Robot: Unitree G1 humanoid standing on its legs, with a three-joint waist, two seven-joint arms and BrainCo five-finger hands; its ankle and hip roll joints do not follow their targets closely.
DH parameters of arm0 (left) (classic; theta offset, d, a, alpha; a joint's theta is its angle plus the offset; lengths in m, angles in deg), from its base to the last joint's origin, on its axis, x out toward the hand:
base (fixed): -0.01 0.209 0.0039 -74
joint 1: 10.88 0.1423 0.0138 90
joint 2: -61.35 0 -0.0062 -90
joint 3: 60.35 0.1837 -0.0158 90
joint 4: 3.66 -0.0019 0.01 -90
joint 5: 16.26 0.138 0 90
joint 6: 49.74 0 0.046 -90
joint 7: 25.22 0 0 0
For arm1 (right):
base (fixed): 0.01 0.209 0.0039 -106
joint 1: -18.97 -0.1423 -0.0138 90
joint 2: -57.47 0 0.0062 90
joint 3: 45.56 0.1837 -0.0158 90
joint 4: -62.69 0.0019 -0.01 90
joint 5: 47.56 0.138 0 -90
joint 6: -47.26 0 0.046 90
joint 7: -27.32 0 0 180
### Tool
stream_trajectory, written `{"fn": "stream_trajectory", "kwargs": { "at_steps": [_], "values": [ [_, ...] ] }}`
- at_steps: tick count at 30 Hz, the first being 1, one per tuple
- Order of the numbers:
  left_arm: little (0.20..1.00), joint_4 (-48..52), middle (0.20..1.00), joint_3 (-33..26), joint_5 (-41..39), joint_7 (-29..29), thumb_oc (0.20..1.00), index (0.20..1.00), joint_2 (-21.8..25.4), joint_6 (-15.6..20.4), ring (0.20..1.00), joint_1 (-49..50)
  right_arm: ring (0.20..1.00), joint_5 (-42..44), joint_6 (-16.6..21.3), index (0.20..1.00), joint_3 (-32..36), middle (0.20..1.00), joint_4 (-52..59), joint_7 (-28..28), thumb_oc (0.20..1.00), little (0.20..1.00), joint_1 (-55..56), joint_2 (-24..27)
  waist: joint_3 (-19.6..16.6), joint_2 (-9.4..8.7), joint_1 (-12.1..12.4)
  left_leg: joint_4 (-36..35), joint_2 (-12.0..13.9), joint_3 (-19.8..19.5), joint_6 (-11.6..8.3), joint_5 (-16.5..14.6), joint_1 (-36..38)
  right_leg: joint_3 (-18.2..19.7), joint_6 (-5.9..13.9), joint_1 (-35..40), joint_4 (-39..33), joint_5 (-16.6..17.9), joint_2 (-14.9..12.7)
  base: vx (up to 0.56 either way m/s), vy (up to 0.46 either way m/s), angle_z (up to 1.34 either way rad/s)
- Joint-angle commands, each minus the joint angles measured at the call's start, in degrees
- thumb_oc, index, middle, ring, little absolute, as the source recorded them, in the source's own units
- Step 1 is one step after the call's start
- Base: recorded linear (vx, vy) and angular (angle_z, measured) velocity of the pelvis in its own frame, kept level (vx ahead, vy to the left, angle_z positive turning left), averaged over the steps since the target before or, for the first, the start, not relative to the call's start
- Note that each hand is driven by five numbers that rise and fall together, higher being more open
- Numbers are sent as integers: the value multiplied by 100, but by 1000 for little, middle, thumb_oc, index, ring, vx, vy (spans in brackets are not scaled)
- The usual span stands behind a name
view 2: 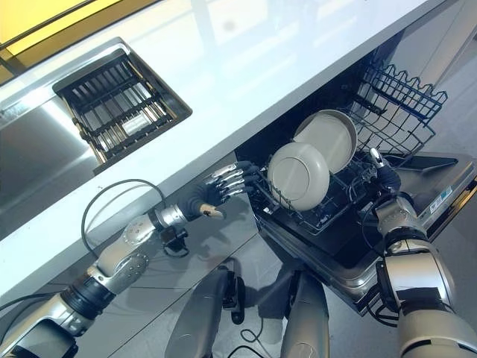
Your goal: Pick up plates and place into dishwasher.
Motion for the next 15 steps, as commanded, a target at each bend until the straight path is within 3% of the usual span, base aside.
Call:
{"fn": "stream_trajectory", "kwargs": {
  "at_steps": [1, 8, 15],
  "values": [
    [1000, 678, 1000, -271, -347, -178, 1000, 1000, 125, 80, 1000, 167, 1000, 175, 47, 1000, -7, 1000, 1150, -723, 1000, 1000, -631, -314, 318, 22, 291, 95, -207, 6, 402, -555, 148, 257, -150, 273, -165, -115, 163, 36, -22, 11],
    [1000, 644, 1000, -310, -514, -59, 1000, 1000, 205, -95, 1000, 34, 1000, 94, -81, 1000, -260, 1000, 985, -392, 1000, 1000, -1332, -164, 285, 20, 418, 186, -274, -63, 412, -565, -9, 255, -162, 115, -35, -162, 142, 28, -21, 5],
    [1000, 647, 1000, -385, -726, -31, 1000, 1000, 377, -175, 1000, -124, 1000, 421, -40, 1000, -368, 1000, 864, -399, 1000, 1000, -1899, 2, 338, 50, 474, 283, -331, -117, 432, -533, -243, 280, -161, -132, 87, -156, 157, 9, -21, 4]
  ]
}}
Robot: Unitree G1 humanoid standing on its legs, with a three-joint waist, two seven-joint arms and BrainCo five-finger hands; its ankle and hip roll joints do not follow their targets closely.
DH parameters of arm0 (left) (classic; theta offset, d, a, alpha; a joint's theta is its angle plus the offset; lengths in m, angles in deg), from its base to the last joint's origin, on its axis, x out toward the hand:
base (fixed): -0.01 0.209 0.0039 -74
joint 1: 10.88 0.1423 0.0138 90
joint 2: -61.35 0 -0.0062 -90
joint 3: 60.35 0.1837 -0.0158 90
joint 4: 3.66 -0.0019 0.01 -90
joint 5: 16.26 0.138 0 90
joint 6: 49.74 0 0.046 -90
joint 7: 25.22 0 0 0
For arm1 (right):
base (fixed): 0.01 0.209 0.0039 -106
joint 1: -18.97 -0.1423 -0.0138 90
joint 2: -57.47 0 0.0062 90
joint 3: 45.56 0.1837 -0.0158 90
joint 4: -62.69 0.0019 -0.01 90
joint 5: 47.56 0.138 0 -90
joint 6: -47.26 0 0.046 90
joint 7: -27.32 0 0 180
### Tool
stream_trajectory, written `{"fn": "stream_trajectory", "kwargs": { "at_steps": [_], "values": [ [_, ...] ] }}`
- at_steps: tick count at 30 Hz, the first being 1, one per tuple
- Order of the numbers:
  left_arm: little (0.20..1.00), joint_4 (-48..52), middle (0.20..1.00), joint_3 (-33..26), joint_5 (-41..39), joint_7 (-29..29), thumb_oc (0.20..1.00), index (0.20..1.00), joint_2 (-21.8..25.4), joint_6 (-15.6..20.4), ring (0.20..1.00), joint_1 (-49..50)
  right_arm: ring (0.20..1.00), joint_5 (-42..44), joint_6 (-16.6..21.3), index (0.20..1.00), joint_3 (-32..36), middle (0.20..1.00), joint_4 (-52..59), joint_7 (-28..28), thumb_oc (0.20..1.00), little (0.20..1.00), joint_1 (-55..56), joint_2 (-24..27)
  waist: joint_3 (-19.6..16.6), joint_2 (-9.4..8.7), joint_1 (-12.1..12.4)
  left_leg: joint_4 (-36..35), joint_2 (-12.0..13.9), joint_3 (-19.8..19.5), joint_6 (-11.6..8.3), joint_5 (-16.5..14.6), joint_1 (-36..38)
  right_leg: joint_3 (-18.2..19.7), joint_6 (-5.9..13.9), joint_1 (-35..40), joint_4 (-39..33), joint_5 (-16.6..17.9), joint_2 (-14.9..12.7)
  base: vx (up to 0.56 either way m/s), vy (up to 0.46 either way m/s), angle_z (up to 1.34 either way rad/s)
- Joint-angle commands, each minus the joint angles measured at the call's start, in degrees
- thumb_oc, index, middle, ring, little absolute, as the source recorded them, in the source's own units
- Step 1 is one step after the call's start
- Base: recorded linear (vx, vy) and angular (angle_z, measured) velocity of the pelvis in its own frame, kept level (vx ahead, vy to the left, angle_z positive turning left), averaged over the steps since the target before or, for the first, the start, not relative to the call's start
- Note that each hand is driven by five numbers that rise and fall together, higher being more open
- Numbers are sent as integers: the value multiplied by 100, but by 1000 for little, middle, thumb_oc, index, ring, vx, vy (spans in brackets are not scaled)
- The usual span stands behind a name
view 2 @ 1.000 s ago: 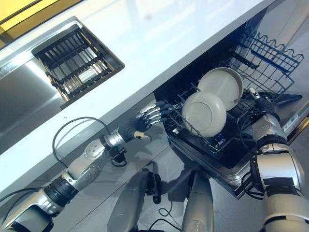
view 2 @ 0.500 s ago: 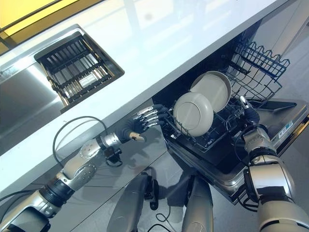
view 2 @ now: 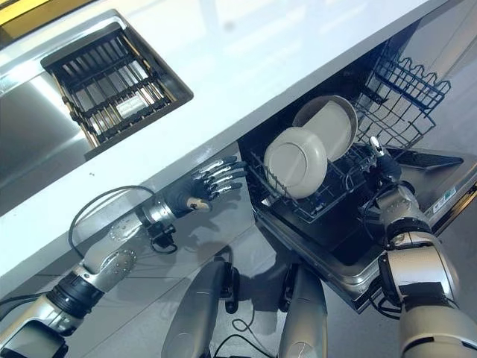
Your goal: Pick up plates and place into dishwasher.
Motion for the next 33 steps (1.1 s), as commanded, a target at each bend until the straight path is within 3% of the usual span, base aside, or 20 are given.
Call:
{"fn": "stream_trajectory", "kwargs": {
  "at_steps": [1, 11, 16, 19, 21, 23, 29, 32, 33],
  "values": [
    [1000, 629, 1000, -203, -440, -8, 1000, 1000, 125, 94, 1000, -93, 1000, 526, 212, 1000, -151, 1000, 704, -565, 1000, 1000, -1444, -159, 105, 160, 404, -47, -286, 95, 483, -498, 201, 389, -104, 176, -193, -63, 192, -1, -23, 4],
    [1000, 658, 1000, -274, -630, -174, 1000, 1000, 236, -7, 1000, -253, 1000, 1282, 282, 1000, -278, 1000, 927, -1070, 1000, 1000, -1848, -135, 52, 197, 425, 49, -362, 21, 482, -597, -50, 439, -52, -92, -43, -189, 285, 13, -16, 5],
    [1000, 698, 1000, -385, -766, -341, 1000, 1000, 371, -13, 1000, -238, 1000, 1650, 782, 1000, -267, 1000, 1383, -1167, 1000, 1000, -1803, -196, -20, 147, 434, 78, -350, 37, 484, -615, -95, 431, -49, -95, -98, -163, 320, -7, -6, 0],
    [1000, 716, 1000, -400, -746, -437, 1000, 1000, 368, -68, 1000, -252, 1000, 782, 931, 1000, -328, 1000, 1374, -457, 1000, 1000, -1794, -124, -64, 115, 419, 122, -324, 62, 478, -655, -85, 432, -40, -93, -117, -140, 324, -59, 19, -1],
    [1000, 727, 1000, -370, -669, -425, 1000, 1000, 350, -48, 1000, -271, 1000, -118, 914, 1000, -435, 1000, 1241, 130, 1000, 1000, -1804, -16, -70, 80, 396, 71, -283, 127, 483, -499, -111, 399, -96, -91, -243, 31, 316, -133, 54, 0],
    [1000, 745, 1000, -338, -542, -413, 1000, 1000, 290, 11, 1000, -263, 1000, -1628, 628, 1000, -738, 1000, 921, 1152, 1000, 1000, -1804, 187, -88, 31, 367, 43, -222, 172, 475, -501, -55, 408, -117, -42, -335, 71, 337, -73, 79, 0],
    [1000, 755, 1000, -184, -195, -313, 1000, 1000, 83, 321, 1000, -197, 1000, -3473, 165, 1000, -1110, 1000, 753, 2661, 1000, 1000, -1625, 600, -103, -129, 187, 52, -47, 337, 550, -599, 90, 441, -183, 79, -505, 117, 432, -77, 86, -7],
    [1000, 722, 1000, 40, 150, -106, 1000, 1000, -182, 603, 1000, -181, 1000, -4621, -132, 1000, -1086, 1000, 857, 3873, 1000, 1000, -1369, 744, -109, -183, -8, 72, 37, 430, 600, -679, 186, 531, -205, 116, -521, 97, 522, -70, 128, -16],
    [1000, 727, 1000, 64, 166, -77, 1000, 1000, -193, 616, 1000, -185, 1000, -4667, -136, 1000, -1073, 1000, 889, 3925, 1000, 1000, -1334, 745, -106, -186, -12, 74, 41, 436, 603, -686, 196, 541, -205, 123, -523, 96, 529, -64, 137, -20]
  ]
}}
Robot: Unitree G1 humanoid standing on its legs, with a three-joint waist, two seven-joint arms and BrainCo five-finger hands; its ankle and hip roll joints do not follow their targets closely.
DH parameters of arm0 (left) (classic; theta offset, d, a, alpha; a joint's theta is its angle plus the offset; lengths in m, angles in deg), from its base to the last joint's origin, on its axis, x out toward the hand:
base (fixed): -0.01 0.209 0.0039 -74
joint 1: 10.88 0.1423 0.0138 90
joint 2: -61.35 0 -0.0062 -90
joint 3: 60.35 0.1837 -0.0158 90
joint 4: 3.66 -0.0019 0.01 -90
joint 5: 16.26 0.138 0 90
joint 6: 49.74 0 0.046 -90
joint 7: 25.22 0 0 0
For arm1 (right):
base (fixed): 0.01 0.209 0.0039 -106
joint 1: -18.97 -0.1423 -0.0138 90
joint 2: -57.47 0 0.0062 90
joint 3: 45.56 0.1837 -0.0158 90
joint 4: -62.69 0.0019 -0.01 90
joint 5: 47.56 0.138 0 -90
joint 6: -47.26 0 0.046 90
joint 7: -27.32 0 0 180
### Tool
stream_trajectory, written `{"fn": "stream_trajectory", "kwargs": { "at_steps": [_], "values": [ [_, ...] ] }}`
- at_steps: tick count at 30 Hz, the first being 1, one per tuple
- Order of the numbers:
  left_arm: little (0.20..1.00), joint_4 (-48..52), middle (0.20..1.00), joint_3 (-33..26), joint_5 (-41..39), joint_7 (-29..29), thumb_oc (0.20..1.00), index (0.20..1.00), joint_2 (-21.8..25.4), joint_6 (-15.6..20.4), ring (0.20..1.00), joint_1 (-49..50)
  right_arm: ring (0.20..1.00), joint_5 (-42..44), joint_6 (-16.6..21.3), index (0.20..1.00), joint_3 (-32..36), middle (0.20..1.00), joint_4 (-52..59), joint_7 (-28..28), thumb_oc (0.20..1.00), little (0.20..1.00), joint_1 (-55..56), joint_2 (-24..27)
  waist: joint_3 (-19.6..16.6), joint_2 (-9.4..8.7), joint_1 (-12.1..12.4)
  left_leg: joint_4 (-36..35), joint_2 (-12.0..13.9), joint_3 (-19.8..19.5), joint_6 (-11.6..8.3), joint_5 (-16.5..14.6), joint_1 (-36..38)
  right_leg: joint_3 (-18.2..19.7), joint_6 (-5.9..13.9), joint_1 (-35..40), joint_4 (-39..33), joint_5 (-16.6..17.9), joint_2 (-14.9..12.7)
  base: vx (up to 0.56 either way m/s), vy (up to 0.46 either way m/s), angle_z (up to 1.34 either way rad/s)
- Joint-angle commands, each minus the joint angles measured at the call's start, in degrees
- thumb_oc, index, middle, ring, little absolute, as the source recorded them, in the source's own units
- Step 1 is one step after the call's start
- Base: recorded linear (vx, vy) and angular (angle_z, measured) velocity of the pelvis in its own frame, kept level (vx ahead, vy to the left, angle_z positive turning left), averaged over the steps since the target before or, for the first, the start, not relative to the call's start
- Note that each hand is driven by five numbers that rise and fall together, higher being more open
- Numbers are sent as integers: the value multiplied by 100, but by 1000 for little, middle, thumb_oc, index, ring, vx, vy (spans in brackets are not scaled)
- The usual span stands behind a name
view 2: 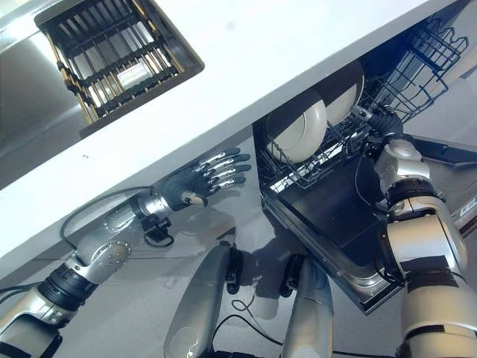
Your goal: Pick up plates and place into dishwasher.
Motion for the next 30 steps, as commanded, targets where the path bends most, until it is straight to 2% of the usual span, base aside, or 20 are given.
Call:
{"fn": "stream_trajectory", "kwargs": {
  "at_steps": [1, 3, 5, 8, 9, 10, 15, 17, 19, 21, 22, 25, 30],
  "values": [
    [1000, 405, 1000, 106, 362, 291, 1000, 1000, -315, 671, 1000, 35, 1000, -1053, 267, 1000, -50, 1000, 634, 1444, 1000, 1000, -89, 625, -312, -165, -284, -62, -51, 428, 533, -639, 441, 424, -209, 367, -505, 8, 340, -50, 134, -19],
    [1000, 466, 1000, 311, 630, 547, 1000, 1000, -498, 851, 1000, 51, 1000, -1723, 495, 1000, 163, 1000, 934, 2448, 1000, 1000, 339, 612, -297, -173, -450, -93, -32, 478, 543, -671, 569, 503, -201, 469, -562, -10, 398, -61, 178, -23],
    [1000, 480, 1000, 458, 797, 722, 1000, 1000, -616, 993, 1000, 88, 1000, -2090, 892, 1000, 483, 1000, 1149, 3225, 1000, 1000, 841, 544, -299, -164, -579, -120, -19, 515, 540, -703, 710, 547, -185, 600, -613, -46, 427, -24, 143, -22],
    [1000, 464, 1000, 554, 968, 850, 1000, 1000, -710, 1088, 1000, 166, 1000, -1917, 1361, 1000, 1149, 1000, 1341, 3997, 1000, 1000, 1684, 309, -326, -142, -701, -272, -5, 537, 531, -713, 945, 595, -147, 819, -722, -73, 424, -4, 93, -23],
    [1000, 442, 1000, 571, 1001, 855, 1000, 1000, -714, 1117, 1000, 178, 1000, -1817, 1344, 1000, 1305, 1000, 1334, 4197, 1000, 1000, 1863, 237, -341, -140, -719, -329, -3, 536, 528, -708, 1005, 598, -135, 882, -768, -70, 419, 15, 53, -10],
    [1000, 413, 1000, 610, 1024, 876, 1000, 1000, -719, 1172, 1000, 199, 1000, -1725, 1514, 1000, 1570, 1000, 1192, 4274, 1000, 1000, 2197, 134, -373, -133, -747, -398, -8, 522, 522, -712, 1091, 603, -119, 993, -855, -65, 412, 0, 0, 0],
    [1000, 466, 1000, 672, 924, 801, 1000, 1000, -675, 1191, 1000, 343, 1000, -952, 1563, 1000, 2188, 1000, 276, 4156, 1000, 1000, 2935, -91, -473, -99, -742, -643, -22, 508, 514, -664, 1431, 607, -94, 1376, -1147, -17, 406, 65, -11, 0],
    [1000, 514, 1000, 731, 876, 774, 1000, 1000, -644, 1133, 1000, 433, 1000, -501, 1333, 1000, 2359, 1000, -154, 3862, 1000, 1000, 3224, -102, -514, -70, -704, -712, -52, 481, 508, -637, 1542, 585, -92, 1534, -1262, 11, 390, 98, -41, 0],
    [1000, 561, 1000, 790, 850, 743, 1000, 1000, -612, 1084, 1000, 473, 1000, 2, 984, 1000, 2394, 1000, -531, 3332, 1000, 1000, 3336, -92, -529, -32, -659, -771, -90, 463, 504, -611, 1599, 581, -95, 1586, -1292, 29, 377, 70, -56, -5],
    [1000, 588, 1000, 840, 793, 712, 1000, 1000, -571, 1070, 1000, 474, 1000, 464, 749, 1000, 2295, 1000, -806, 2704, 1000, 1000, 3417, -118, -510, 0, -623, -781, -130, 452, 511, -611, 1592, 571, -104, 1580, -1299, 45, 361, 20, -56, -5],
    [1000, 629, 1000, 854, 797, 714, 1000, 1000, -545, 1051, 1000, 468, 1000, 905, 517, 1000, 2223, 1000, -943, 2284, 1000, 1000, 3431, -158, -489, 24, -595, -781, -167, 451, 513, -606, 1557, 564, -112, 1535, -1269, 47, 350, -14, -51, -1],
    [1000, 686, 1000, 856, 820, 703, 1000, 1000, -517, 985, 1000, 430, 1000, 1341, 133, 1000, 2046, 1000, -1202, 1329, 1000, 1000, 3423, -281, -421, 75, -544, -746, -214, 452, 515, -595, 1449, 536, -134, 1418, -1168, 37, 318, -35, -56, 5],
    [1000, 784, 1000, 816, 746, 633, 1000, 1000, -443, 788, 1000, 278, 1000, 2379, -45, 1000, 1666, 1000, -1307, -616, 1000, 1000, 3108, -609, -299, 154, -418, -711, -299, 427, 524, -530, 1250, 465, -162, 1194, -1000, 26, 249, -63, -65, 5]
  ]
}}
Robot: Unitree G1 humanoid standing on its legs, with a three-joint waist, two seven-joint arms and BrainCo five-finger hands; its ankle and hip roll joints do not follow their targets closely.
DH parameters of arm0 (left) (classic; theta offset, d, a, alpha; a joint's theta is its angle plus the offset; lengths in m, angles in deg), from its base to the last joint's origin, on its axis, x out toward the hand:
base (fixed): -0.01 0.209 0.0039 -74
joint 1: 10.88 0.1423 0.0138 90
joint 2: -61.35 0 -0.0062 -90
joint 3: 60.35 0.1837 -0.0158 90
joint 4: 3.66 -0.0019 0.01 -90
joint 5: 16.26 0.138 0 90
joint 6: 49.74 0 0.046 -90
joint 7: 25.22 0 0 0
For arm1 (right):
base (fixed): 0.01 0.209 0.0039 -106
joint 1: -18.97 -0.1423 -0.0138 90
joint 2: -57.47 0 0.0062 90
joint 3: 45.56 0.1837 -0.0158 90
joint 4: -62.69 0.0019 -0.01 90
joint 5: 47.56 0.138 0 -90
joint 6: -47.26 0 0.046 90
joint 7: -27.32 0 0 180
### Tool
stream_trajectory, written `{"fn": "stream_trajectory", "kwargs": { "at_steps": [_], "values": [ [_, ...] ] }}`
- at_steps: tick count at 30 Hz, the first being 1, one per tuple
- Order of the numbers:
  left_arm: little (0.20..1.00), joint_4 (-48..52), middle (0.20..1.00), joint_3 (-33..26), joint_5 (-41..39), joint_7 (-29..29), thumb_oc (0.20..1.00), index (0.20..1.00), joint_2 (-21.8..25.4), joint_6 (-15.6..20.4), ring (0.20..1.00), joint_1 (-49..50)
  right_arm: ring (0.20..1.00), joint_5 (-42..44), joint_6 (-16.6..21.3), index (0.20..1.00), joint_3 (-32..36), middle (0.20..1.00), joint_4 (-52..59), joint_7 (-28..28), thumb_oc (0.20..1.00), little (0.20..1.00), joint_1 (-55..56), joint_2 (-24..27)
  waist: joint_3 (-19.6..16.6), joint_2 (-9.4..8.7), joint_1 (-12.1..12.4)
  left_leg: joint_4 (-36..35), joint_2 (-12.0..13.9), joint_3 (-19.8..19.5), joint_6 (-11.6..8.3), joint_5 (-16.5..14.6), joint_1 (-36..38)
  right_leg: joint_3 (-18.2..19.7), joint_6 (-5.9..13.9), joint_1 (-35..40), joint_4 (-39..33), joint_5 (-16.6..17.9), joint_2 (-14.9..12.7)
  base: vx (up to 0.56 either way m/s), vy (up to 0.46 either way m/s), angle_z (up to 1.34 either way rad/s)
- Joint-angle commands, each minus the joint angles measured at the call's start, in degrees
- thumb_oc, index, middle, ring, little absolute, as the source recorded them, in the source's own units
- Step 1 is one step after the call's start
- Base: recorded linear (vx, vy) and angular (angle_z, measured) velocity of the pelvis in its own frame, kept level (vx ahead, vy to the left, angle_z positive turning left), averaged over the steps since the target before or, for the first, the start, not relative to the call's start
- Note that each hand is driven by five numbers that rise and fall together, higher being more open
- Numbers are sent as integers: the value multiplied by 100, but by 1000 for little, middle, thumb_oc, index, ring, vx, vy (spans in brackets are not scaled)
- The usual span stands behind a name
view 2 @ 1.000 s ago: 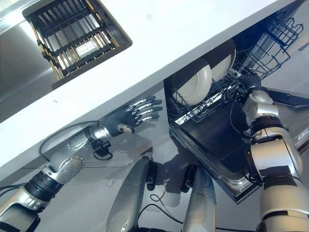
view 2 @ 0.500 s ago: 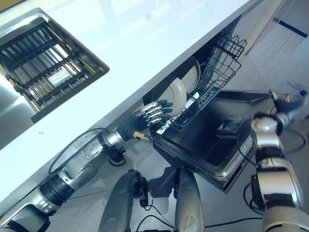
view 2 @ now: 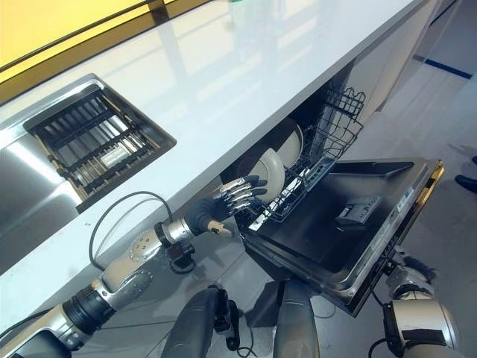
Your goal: Pick up plates and place into dishwasher.
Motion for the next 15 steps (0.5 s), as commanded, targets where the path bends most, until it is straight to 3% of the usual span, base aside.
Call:
{"fn": "stream_trajectory", "kwargs": {
  "at_steps": [1, 5, 6, 7, 10, 12, 15],
  "values": [
    [1000, 701, 1000, -103, -73, -152, 1000, 1000, -105, 49, 1000, -222, 1000, 782, -149, 1000, -360, 1000, 111, -1806, 1000, 1000, -413, -137, 497, 260, 311, -127, -230, 2, 379, -268, 116, -4, -472, 288, -489, 89, 148, -58, -52, 2],
    [1000, 700, 1000, -345, -222, -351, 1000, 1000, 30, -103, 1000, -278, 1000, 1753, -160, 1000, -630, 1000, 390, -3696, 1000, 1000, -802, -264, 533, 293, 452, -84, -275, -63, 365, -224, 4, -94, -492, 191, -358, 63, 85, -36, -52, 0],
    [1000, 690, 1000, -391, -237, -403, 1000, 1000, 30, -122, 1000, -268, 1000, 1802, -210, 1000, -646, 1000, 438, -3862, 1000, 1000, -847, -282, 534, 293, 460, -80, -279, -68, 365, -222, -3, -104, -493, 184, -342, 56, 76, -11, -40, 4],
    [1000, 663, 1000, -518, -310, -564, 1000, 1000, 60, -164, 1000, -240, 1000, 2004, -243, 1000, -651, 1000, 679, -4548, 1000, 1000, -956, -334, 530, 295, 496, -72, -273, -77, 356, -216, -13, -129, -489, 177, -311, 49, 53, 3, -28, 7],
    [1000, 535, 1000, -790, -528, -953, 1000, 1000, 90, -246, 1000, -164, 1000, 2515, 14, 1000, -795, 1000, 1181, -5844, 1000, 1000, -1130, -442, 491, 297, 533, -138, -253, -99, 322, -178, 19, -154, -450, 189, -293, 44, 7, 17, -19, -5],
    [1000, 506, 1000, -909, -675, -1081, 1000, 1000, 152, -247, 1000, -113, 1000, 2846, 38, 1000, -837, 1000, 1653, -6317, 1000, 1000, -1197, -496, 455, 273, 548, -161, -243, -123, 310, -173, 52, -176, -421, 215, -276, 40, -23, 35, -34, -25],
    [1000, 497, 1000, -1082, -939, -1306, 1000, 1000, 200, -189, 1000, -37, 1000, 3122, -2, 1000, -927, 1000, 2428, -6474, 1000, 1000, -1228, -612, 411, 216, 577, -169, -225, -168, 297, -179, 81, -214, -393, 252, -254, 31, -44, 30, -55, -24]
  ]
}}
